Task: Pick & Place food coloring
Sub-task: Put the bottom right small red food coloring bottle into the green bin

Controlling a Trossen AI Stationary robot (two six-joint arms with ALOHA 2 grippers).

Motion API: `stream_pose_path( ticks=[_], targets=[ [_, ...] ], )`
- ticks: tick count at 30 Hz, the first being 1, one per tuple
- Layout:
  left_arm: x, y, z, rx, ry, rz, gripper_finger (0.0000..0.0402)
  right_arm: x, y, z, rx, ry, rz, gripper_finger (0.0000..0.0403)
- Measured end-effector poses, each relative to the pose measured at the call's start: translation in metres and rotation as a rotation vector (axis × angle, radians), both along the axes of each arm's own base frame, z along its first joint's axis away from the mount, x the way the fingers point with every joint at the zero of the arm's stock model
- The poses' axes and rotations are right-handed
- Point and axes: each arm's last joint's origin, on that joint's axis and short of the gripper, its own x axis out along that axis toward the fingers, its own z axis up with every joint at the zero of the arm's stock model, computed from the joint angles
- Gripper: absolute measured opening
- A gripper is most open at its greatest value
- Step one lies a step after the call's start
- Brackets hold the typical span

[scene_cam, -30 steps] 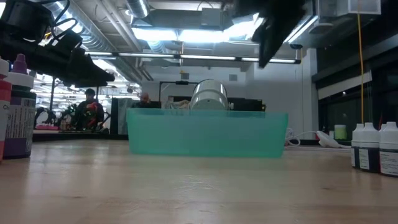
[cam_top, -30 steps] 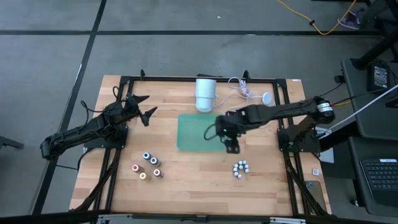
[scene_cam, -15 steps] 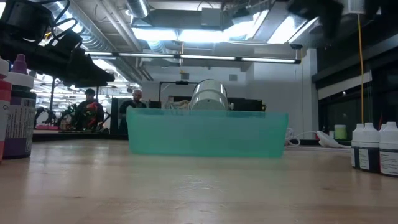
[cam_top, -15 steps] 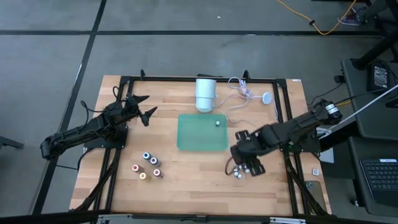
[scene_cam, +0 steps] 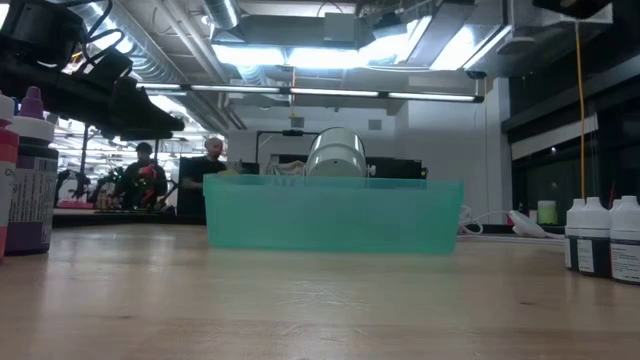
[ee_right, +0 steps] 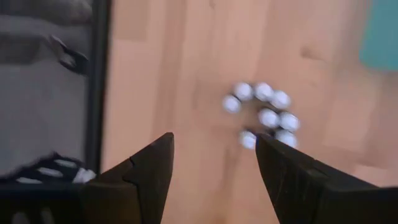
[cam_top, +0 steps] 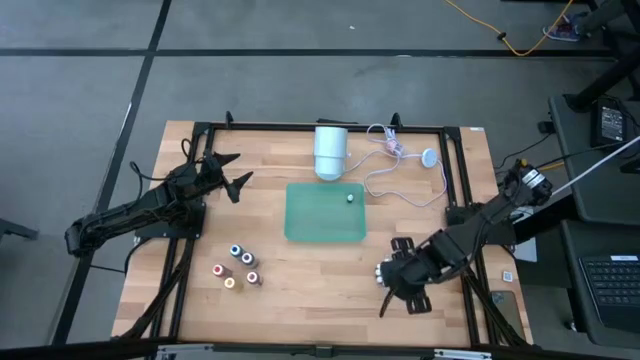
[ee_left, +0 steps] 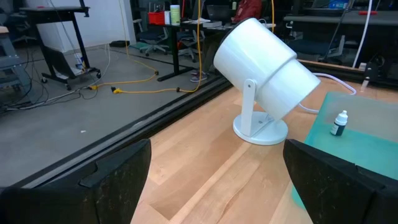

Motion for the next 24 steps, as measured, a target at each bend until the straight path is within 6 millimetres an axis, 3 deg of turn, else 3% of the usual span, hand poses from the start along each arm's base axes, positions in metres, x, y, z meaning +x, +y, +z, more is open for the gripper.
stream_pose_path(
  ticks=[5, 12, 18, 24],
  targets=[
    [0.0, 0.0, 0.0, 0.0, 0.0, 0.0, 0.0361, 0.002, 0.014, -0.013, 0.064, -0.039, -0.061, 0.0227],
    [0.0, 0.0, 0.0, 0.0, 0.0, 0.0, 0.0361, 0.0, 0.018, -0.045, 0.054, 0.029, -0.174, 0.0227],
    [0.0, 0.0, 0.0, 0.0, 0.0, 0.0, 0.0361, 0.003, 0.019, -0.058, 0.007, 0.017, -0.213, 0.0226],
    [0.0, 0.0, 0.0, 0.0, 0.0, 0.0, 0.0361, 0.007, 0.021, -0.066, -0.013, 0.007, -0.191, 0.0189]
  ],
)
